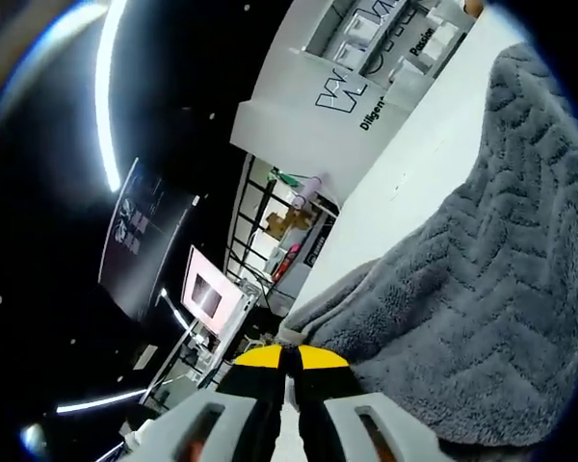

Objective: Fold the towel on the table until its edges align and the towel forms a compact rectangular stack.

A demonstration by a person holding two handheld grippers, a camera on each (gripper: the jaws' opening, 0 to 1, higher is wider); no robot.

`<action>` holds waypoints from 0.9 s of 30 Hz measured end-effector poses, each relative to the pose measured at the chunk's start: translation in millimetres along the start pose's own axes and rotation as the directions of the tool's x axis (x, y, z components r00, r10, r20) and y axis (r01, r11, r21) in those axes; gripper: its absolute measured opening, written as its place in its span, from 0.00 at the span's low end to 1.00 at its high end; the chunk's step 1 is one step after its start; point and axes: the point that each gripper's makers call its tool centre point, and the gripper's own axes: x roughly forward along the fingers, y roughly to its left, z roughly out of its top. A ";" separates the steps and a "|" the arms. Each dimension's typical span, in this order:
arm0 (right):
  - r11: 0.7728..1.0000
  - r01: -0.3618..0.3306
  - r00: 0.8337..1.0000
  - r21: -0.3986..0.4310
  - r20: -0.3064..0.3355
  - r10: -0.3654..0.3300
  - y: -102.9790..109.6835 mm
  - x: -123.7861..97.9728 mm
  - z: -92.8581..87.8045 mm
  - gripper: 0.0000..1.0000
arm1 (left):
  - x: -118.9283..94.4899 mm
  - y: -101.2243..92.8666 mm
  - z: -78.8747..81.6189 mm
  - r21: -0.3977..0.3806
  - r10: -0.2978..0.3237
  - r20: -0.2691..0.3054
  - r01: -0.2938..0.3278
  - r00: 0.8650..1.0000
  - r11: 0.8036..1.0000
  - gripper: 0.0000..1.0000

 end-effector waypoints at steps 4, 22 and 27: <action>0.999 -0.030 1.000 0.016 -0.005 0.030 9.2 -0.6 -5.4 0.03 | -0.7 -0.2 -0.3 0.001 -0.003 0.001 0.003 1.000 1.000 0.99; 0.998 -0.059 0.995 0.015 -0.085 0.060 40.2 59.7 -42.3 0.03 | 1.6 -2.1 -5.8 -0.008 -0.009 -0.005 0.009 1.000 1.000 0.99; 0.998 -0.056 0.993 0.011 -0.105 0.057 41.2 66.0 -49.9 0.03 | 1.8 -4.0 -6.6 -0.012 -0.012 -0.003 0.012 1.000 1.000 0.99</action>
